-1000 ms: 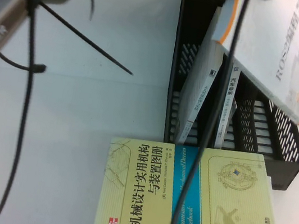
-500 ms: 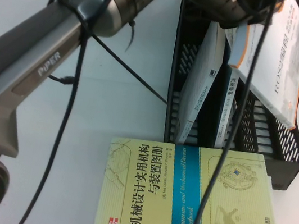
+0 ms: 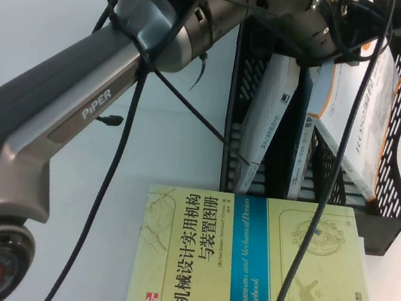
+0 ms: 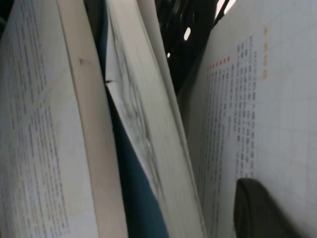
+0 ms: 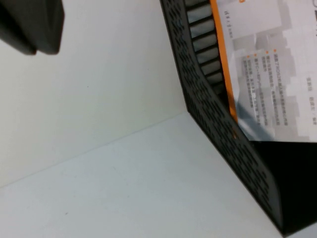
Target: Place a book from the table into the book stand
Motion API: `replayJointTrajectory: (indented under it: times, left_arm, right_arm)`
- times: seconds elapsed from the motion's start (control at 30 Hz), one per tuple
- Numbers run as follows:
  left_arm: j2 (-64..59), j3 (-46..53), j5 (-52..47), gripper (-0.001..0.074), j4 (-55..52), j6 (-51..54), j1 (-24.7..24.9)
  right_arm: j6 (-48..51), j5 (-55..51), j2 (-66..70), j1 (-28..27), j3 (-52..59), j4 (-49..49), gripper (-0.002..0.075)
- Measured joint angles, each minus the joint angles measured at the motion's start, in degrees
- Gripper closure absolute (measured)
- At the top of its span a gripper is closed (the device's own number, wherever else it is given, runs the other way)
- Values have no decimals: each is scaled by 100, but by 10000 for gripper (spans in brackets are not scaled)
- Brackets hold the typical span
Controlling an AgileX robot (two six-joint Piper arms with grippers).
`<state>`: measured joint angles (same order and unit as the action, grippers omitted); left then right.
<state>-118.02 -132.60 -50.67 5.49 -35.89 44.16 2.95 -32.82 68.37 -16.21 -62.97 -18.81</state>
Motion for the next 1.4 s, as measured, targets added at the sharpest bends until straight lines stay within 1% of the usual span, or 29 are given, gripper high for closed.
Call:
replayJointTrajectory:
  times: [0.3, 0.57, 0.63, 0.67, 0.7, 0.87, 0.93, 1.0, 1.1, 1.2, 1.27, 1.33, 1.37, 1.4]
  left_arm:
    - [-290, 0, 86, 628, 73, -131, 13]
    - [-540, 0, 419, 628, 186, -145, 46]
    - [-548, 0, 482, 612, 204, -145, 46]
    - [-548, 0, 577, 595, 204, -128, 46]
    - [-561, 0, 765, 559, 204, -76, 46]
    - [-561, -24, 1598, 300, 180, 382, 46]
    - [-561, -48, 1796, 248, 180, 689, 46]
    - [-561, -79, 1924, 234, 158, 1024, 35]
    - [-561, -286, 1931, 262, 94, 1529, 3]
    - [-518, -681, 1812, 356, -206, 1950, 0]
    - [-424, -974, 1635, 463, -549, 2066, 0]
    - [-280, -1213, 1331, 593, -894, 2108, -28]
    - [-169, -1320, 1174, 642, -1020, 2119, -69]
    - [-68, -1389, 1056, 669, -1101, 2123, -113]
  right_arm:
    - [657, 12, 0, 0, 6, -703, 717]
    - [888, -25, 0, 0, 6, -900, 717]
    - [973, -69, 0, 0, 6, -940, 717]
    - [1017, -95, 0, 0, 6, -954, 717]
    - [1059, -119, 0, 0, 6, -986, 717]
    - [1560, -392, 0, 0, 6, -1315, 717]
    - [1939, -553, 0, 0, 6, -1559, 717]
    - [2467, -748, 0, 0, 6, -1891, 717]
    - [3303, -1210, 0, 0, 6, -2395, 717]
    - [4190, -1732, 0, 0, 6, -2922, 717]
    - [4676, -2050, 0, 0, 6, -3249, 717]
    - [4976, -2245, 0, 69, 6, -3429, 717]
    - [5075, -2312, 0, 160, 6, -3444, 717]
    - [5139, -2342, 0, 267, 6, -3444, 717]
